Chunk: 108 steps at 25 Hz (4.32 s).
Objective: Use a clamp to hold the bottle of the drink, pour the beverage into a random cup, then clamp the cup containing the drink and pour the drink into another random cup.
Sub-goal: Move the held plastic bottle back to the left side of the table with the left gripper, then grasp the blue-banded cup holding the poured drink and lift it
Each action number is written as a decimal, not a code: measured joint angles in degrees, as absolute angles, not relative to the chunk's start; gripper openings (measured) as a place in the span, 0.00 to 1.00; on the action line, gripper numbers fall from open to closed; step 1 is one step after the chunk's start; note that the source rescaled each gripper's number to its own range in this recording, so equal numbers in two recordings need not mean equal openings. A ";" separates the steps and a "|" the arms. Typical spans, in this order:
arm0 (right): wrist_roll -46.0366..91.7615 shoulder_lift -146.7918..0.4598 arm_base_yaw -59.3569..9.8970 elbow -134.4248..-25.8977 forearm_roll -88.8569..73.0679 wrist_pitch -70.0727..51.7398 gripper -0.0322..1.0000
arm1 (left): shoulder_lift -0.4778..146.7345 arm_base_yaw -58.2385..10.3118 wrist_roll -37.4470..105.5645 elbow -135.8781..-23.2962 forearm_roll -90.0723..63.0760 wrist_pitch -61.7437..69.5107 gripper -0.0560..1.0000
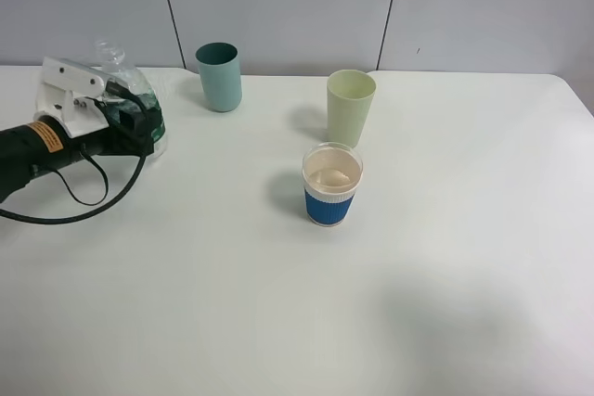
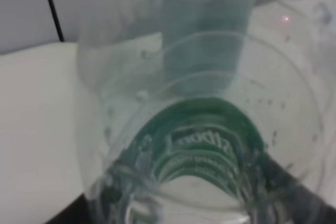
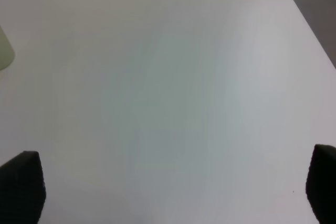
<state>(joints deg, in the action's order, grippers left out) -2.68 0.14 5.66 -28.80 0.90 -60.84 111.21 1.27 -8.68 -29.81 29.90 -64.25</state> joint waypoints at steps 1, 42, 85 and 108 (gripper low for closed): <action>-2.68 0.14 5.66 -28.80 0.90 -60.84 1.00 | 112.38 1.27 -8.18 -29.81 29.90 -65.47 0.09; -2.68 0.14 5.66 -28.80 0.90 -60.84 1.00 | 107.71 1.27 -4.96 -15.04 28.39 -69.60 0.99; -2.68 0.14 5.66 -28.80 0.90 -60.84 1.00 | 14.64 1.27 -13.67 -32.22 15.34 21.45 0.99; -2.68 0.14 5.66 -28.80 0.90 -60.84 1.00 | -0.30 1.27 2.34 -30.44 0.00 56.46 0.99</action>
